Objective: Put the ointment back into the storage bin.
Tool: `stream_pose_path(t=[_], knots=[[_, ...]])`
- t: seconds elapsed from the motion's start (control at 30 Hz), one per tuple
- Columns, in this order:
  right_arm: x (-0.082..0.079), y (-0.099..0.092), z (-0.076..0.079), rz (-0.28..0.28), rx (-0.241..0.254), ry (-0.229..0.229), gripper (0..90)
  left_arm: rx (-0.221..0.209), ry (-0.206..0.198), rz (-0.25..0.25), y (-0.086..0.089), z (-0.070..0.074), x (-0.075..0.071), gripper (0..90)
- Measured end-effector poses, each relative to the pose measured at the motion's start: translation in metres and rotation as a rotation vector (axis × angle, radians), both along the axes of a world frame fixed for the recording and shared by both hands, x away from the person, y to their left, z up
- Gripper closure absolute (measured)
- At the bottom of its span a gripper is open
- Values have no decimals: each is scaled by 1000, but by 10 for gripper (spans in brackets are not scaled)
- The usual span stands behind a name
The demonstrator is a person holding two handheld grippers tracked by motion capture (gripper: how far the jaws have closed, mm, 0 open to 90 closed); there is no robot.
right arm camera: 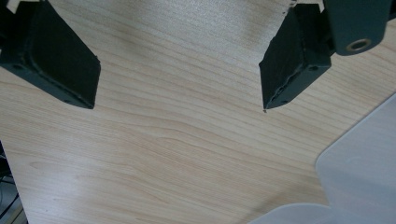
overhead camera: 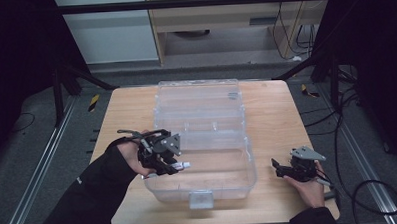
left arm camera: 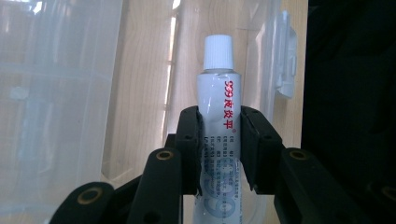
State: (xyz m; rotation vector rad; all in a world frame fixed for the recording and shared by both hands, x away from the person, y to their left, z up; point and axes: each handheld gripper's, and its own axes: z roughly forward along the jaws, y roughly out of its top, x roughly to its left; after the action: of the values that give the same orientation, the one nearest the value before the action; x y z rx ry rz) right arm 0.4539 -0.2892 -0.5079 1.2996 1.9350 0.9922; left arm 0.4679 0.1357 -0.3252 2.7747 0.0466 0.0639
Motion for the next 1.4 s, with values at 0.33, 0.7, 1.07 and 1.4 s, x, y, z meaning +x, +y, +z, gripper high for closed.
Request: stream_pose_path(t=[0.33,0.7,1.07,1.4], knots=[[0,0,0,3,12,-1,128,5,20,-29,-21,-16,7,698],[0,0,0,5,13,2,128,7,38,-40,-35,-38,17,698],[0,0,0,9,3,-4,130,35,49,-45,-39,-56,20,698],[0,0,0,10,3,-2,131,47,59,-38,-36,-71,22,698]])
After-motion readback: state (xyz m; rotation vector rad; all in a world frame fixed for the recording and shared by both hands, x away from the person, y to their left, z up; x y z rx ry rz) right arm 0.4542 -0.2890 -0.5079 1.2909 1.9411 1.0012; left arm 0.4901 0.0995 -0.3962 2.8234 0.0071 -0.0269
